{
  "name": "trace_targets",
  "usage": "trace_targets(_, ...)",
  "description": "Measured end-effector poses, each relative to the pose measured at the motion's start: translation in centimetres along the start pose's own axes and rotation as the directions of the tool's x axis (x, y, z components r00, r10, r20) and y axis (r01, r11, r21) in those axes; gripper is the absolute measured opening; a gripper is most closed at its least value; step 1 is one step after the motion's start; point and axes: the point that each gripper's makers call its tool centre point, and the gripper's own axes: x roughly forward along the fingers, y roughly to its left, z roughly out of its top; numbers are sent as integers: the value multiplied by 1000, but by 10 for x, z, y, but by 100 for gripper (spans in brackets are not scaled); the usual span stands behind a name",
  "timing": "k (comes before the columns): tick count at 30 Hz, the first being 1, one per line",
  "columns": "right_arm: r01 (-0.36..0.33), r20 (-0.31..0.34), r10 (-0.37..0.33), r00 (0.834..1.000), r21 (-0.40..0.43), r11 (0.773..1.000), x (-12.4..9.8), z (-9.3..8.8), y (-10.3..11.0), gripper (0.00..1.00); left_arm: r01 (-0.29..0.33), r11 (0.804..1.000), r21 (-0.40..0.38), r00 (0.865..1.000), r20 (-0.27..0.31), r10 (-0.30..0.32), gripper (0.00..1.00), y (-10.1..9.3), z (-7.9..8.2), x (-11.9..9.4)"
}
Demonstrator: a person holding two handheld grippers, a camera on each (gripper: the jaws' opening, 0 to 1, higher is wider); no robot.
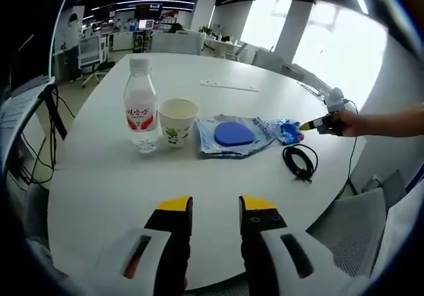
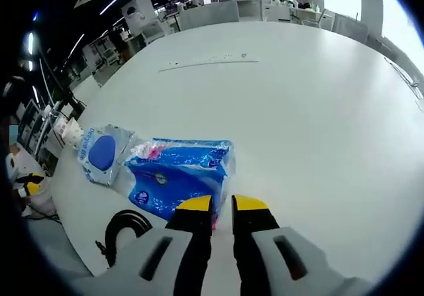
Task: Arrange the tabletop items into an orderly group along one side of the table until the central work area is clear of visible clutter.
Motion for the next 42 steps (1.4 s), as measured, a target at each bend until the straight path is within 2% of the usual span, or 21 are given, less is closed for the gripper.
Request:
trace_targets(7, -15, 14, 15, 1000, -26, 1000, -2, 1, 2, 12, 10, 1000, 7, 1000, 8, -10, 27, -2, 4, 2)
trace_targets(14, -23, 29, 25, 999, -51, 998, 1, -6, 6, 15, 17, 1000, 10, 1000, 14, -17, 27, -3, 4, 1)
trace_targets(20, -78, 43, 80, 996, -58, 995, 1, -14, 25, 17, 19, 1000, 11, 1000, 17, -19, 27, -2, 2, -1)
trace_targets(24, -149, 24, 152, 988, -93, 984, 3, -24, 43, 19, 21, 1000, 10, 1000, 18, -21, 27, -4, 0, -3)
trace_targets(29, -192, -19, 191, 981, -143, 971, 9, -36, 59, 21, 24, 1000, 11, 1000, 19, -24, 27, -4, 0, -2)
trace_targets(32, -205, -47, 200, 979, -167, 964, 14, -43, 64, 22, 24, 1000, 12, 999, 20, -25, 27, -4, 1, -3)
trace_targets(36, -190, -99, 172, 980, -231, 954, 21, -52, 65, 20, 24, 1000, 11, 999, 24, -24, 27, -4, 3, -4)
trace_targets(42, -178, -123, 148, 981, -278, 944, 30, -61, 63, 16, 23, 1000, 9, 999, 30, -23, 27, -3, 5, -6)
